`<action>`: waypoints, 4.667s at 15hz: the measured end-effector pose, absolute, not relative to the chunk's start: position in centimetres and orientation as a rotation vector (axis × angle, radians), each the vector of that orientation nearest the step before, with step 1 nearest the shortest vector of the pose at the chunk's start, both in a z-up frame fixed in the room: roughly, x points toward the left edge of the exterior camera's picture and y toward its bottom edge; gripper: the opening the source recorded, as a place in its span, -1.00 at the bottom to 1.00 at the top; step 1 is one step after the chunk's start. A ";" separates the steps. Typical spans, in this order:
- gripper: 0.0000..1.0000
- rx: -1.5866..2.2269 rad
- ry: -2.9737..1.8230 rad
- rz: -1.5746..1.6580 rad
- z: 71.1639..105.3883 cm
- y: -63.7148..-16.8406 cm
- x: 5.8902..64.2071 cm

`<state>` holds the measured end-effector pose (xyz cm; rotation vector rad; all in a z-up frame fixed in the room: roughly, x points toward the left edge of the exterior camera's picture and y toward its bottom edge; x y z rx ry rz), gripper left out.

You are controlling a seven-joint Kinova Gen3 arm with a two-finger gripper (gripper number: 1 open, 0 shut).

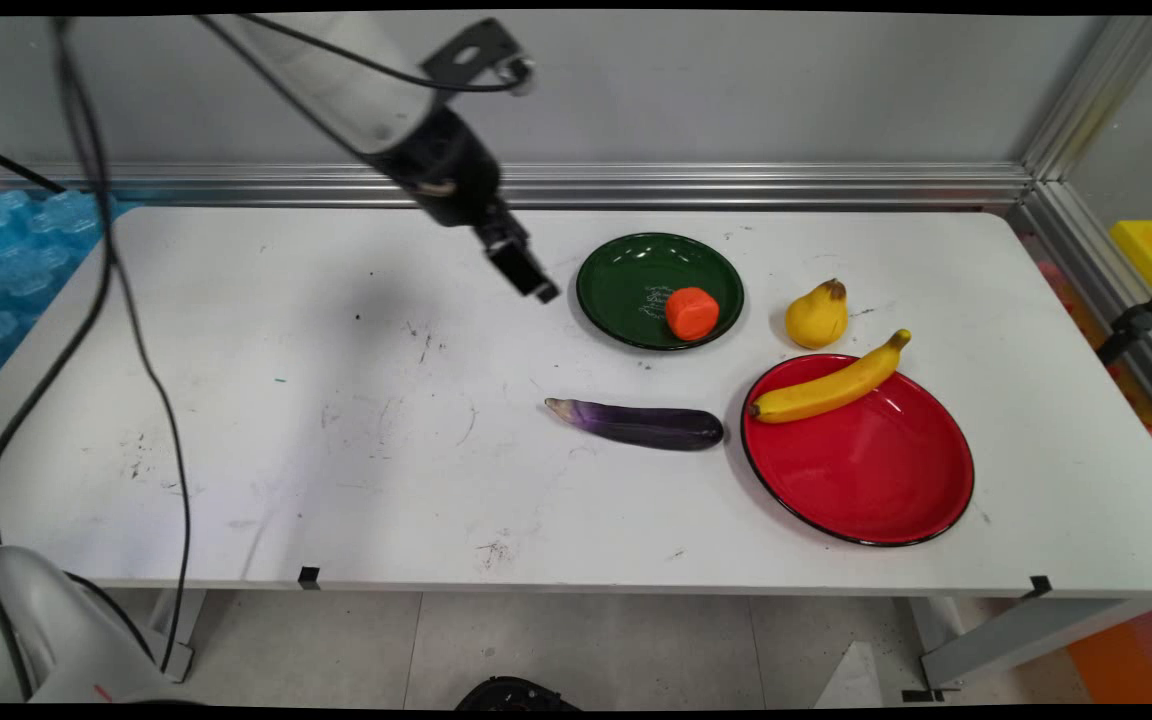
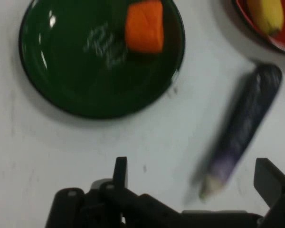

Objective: Pick up the mandarin from the green plate, then place the picked object on the table

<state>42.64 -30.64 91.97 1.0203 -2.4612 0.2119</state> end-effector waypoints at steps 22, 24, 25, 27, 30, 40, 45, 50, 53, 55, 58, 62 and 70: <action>1.00 1.054 -2.533 0.291 76.4 -46.9 26.1; -1.00 1.051 -2.542 0.291 76.1 -47.3 25.9; -1.00 1.047 -2.546 0.291 76.0 -47.4 25.8; -1.00 1.033 -2.557 0.292 76.0 -47.6 25.7; -1.00 1.008 -2.574 0.303 76.8 -47.7 26.1; -1.00 0.843 -2.625 0.310 84.5 -43.5 28.9; -1.00 0.624 -2.669 0.236 88.2 -39.5 30.5; -1.00 0.409 -2.691 0.143 90.6 -35.7 31.5; -1.00 0.329 -2.694 0.095 91.3 -33.8 31.6; -1.00 0.286 -2.693 0.067 91.5 -32.5 31.6; -1.00 0.235 -2.691 0.036 91.4 -30.5 31.1; -1.00 0.234 -2.696 0.036 90.1 -29.0 30.2; -1.00 0.297 -2.728 0.058 84.0 -27.7 27.0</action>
